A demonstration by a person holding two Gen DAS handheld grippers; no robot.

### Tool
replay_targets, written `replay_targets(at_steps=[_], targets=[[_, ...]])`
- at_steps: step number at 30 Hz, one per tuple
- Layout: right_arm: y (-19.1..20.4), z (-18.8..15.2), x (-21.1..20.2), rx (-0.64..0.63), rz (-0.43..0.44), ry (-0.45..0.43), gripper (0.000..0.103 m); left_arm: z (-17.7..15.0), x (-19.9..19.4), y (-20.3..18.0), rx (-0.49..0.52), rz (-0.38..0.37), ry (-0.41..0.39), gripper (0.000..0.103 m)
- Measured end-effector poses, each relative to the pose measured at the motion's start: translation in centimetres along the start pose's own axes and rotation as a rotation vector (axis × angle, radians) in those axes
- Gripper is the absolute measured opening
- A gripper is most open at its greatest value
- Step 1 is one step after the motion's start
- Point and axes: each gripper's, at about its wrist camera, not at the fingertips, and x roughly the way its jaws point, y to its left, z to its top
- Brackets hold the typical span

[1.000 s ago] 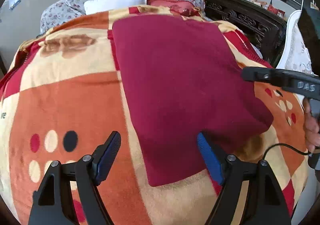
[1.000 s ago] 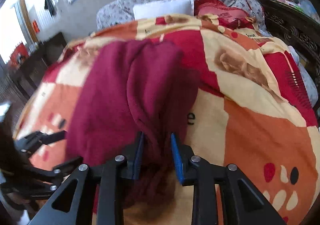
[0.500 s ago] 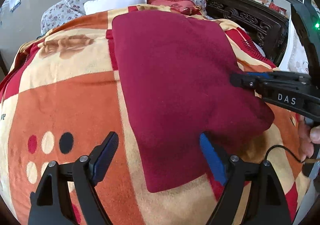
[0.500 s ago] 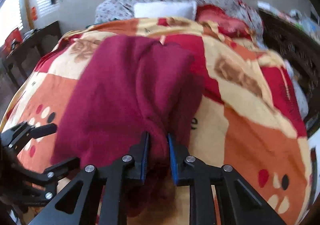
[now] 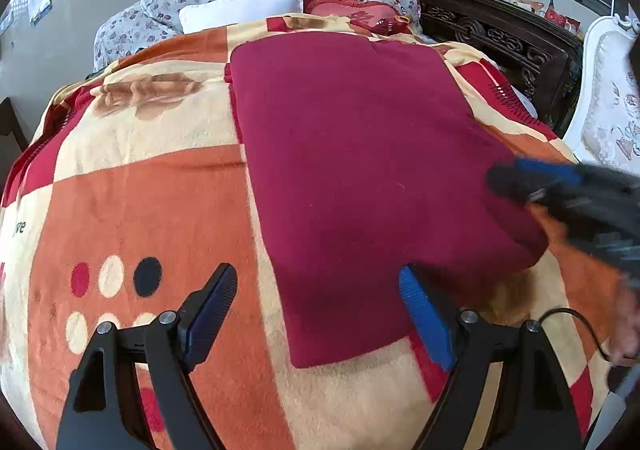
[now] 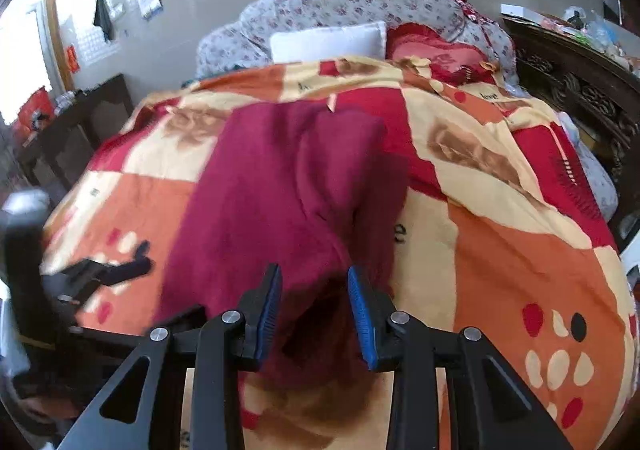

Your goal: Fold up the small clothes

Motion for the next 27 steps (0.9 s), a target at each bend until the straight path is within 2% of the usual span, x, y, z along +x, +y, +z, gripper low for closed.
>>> replay_targets(at_steps=[2, 4, 5, 7, 8, 9, 10, 13, 15, 18, 19, 20, 22, 23, 24, 27], targets=[[-1.1, -0.4, 1.6, 0.034, 0.009, 0.054, 0.047, 0.2, -0.5, 0.5, -0.003, 0.005, 0.006, 0.083], [-2.5, -0.2, 1.0, 0.095, 0.074, 0.031, 0.052, 0.5, -1.1, 1.7, -0.034, -0.019, -0.012, 0.083], [-3.0, 0.0, 0.4, 0.111, 0.095, 0.008, 0.056, 0.8, -1.2, 2.3, -0.055, -0.040, -0.020, 0.086], [-3.9, 0.6, -0.6, 0.143, 0.117, -0.051, 0.074, 1.5, -1.1, 3.9, -0.120, -0.107, -0.037, 0.094], [-4.2, 0.9, -0.7, 0.162, 0.131, -0.066, 0.090, 1.9, -0.7, 4.7, -0.156, -0.127, -0.038, 0.096], [-4.8, 1.3, -0.4, 0.195, 0.166, -0.075, 0.099, 2.3, -0.2, 5.4, -0.190, -0.141, -0.034, 0.096], [-5.1, 1.7, 0.2, 0.213, 0.195, -0.067, 0.100, 2.7, 0.5, 6.1, -0.229, -0.166, -0.027, 0.096], [-5.9, 2.8, 2.7, 0.253, 0.223, -0.011, 0.100, 3.4, 3.1, 7.3, -0.302, -0.249, 0.006, 0.096], [-6.5, 3.1, 4.4, 0.305, 0.285, 0.008, 0.100, 3.5, 5.0, 7.6, -0.348, -0.326, 0.032, 0.096], [-6.3, 3.2, 6.4, 0.320, 0.381, 0.044, 0.099, 3.8, 6.7, 7.2, -0.346, -0.374, 0.034, 0.096], [-5.7, 3.2, 7.2, 0.304, 0.400, 0.075, 0.094, 3.9, 7.1, 6.8, -0.333, -0.368, 0.031, 0.096], [-5.0, 3.1, 7.6, 0.272, 0.371, 0.093, 0.084, 4.1, 7.2, 6.5, -0.316, -0.363, 0.031, 0.095], [-4.0, 3.2, 7.3, 0.227, 0.334, 0.089, 0.072, 4.5, 7.0, 5.6, -0.268, -0.390, 0.038, 0.070], [-3.8, 3.2, 6.9, 0.224, 0.339, 0.089, 0.059, 4.7, 6.5, 5.2, -0.253, -0.387, 0.041, 0.068], [-3.8, 3.3, 6.4, 0.223, 0.351, 0.089, 0.054, 4.9, 5.7, 4.9, -0.230, -0.389, 0.032, 0.063], [-3.4, 3.3, 4.3, 0.243, 0.406, 0.088, 0.050, 4.9, 3.2, 4.6, -0.175, -0.413, 0.020, 0.054]])
